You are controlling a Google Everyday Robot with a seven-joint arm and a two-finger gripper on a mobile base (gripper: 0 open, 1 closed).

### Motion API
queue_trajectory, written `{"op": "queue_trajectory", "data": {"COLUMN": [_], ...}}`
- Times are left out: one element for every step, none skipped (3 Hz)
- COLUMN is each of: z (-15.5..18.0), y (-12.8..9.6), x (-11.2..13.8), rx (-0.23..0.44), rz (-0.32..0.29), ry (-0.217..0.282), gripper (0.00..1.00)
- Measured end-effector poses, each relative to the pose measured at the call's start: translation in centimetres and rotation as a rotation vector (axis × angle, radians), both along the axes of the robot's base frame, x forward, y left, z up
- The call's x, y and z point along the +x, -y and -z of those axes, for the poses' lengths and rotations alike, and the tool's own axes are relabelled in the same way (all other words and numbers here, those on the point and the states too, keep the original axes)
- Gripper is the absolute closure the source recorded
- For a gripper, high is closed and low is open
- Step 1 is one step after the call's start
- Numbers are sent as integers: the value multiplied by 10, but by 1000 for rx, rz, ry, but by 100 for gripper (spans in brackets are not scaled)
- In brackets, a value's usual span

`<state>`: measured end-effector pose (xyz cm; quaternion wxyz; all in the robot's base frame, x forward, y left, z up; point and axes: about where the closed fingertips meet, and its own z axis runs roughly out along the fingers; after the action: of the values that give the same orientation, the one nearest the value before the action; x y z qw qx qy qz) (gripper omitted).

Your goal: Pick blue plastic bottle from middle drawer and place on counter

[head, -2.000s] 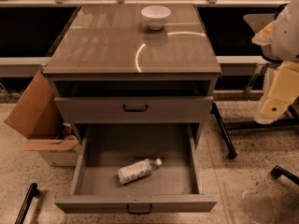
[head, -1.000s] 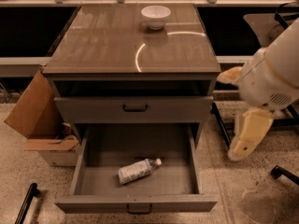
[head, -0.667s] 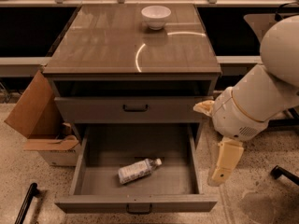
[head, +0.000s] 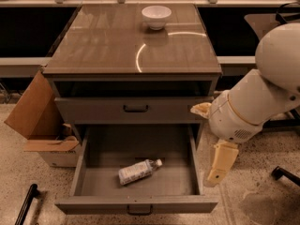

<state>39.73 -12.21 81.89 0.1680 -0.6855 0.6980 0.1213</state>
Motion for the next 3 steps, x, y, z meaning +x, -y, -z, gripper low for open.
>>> {"op": "queue_trajectory", "data": {"z": [45,110,151], "y": [-28,-70,-104], "x": [14,33,45], "rx": [35,91,131], "rz": [-38,-67,-92], "ry": [-12,-44,-63], "gripper": [0,0,0]}}
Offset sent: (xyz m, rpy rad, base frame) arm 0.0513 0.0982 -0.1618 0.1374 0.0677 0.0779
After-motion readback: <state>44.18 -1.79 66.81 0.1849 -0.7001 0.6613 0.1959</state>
